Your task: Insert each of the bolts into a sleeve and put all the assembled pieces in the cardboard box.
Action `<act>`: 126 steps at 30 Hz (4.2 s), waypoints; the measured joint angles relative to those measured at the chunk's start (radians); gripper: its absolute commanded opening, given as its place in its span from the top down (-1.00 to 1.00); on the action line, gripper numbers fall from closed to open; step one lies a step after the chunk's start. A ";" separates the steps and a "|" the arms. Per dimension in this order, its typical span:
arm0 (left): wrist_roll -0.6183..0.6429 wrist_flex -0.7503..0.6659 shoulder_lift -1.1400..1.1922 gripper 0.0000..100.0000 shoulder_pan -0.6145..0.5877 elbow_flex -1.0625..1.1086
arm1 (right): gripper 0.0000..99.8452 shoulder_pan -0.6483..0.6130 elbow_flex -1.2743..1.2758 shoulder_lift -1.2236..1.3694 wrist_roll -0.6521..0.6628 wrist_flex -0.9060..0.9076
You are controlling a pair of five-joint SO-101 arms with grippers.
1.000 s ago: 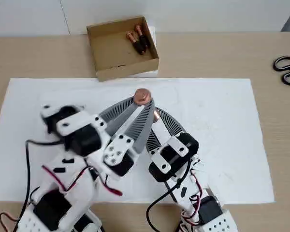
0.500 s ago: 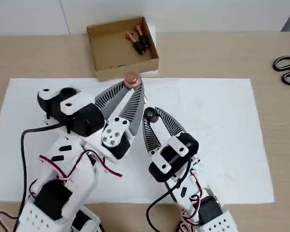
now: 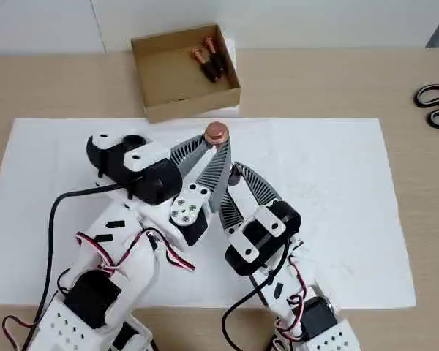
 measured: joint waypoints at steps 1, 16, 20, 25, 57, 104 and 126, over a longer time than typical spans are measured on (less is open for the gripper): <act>0.000 0.000 0.000 0.99 0.000 0.005 | 0.99 0.000 0.000 0.000 0.000 0.000; -0.002 -0.020 -0.011 0.99 0.002 0.114 | 0.99 0.006 0.000 0.005 0.000 0.003; -0.002 -0.006 -0.011 0.98 0.002 0.117 | 0.99 0.006 0.000 0.005 -0.002 0.003; -0.040 0.152 -0.009 0.80 0.003 0.118 | 0.99 0.002 0.000 0.006 0.000 0.005; -0.140 0.404 -0.003 0.99 -0.318 -0.264 | 0.99 0.078 0.000 0.002 0.000 0.002; -0.015 0.523 -0.617 0.99 -0.428 0.245 | 1.00 0.230 -2.108 2.265 -0.060 0.427; -0.015 0.523 -0.617 0.99 -0.428 0.245 | 1.00 0.163 -2.963 3.066 0.281 0.373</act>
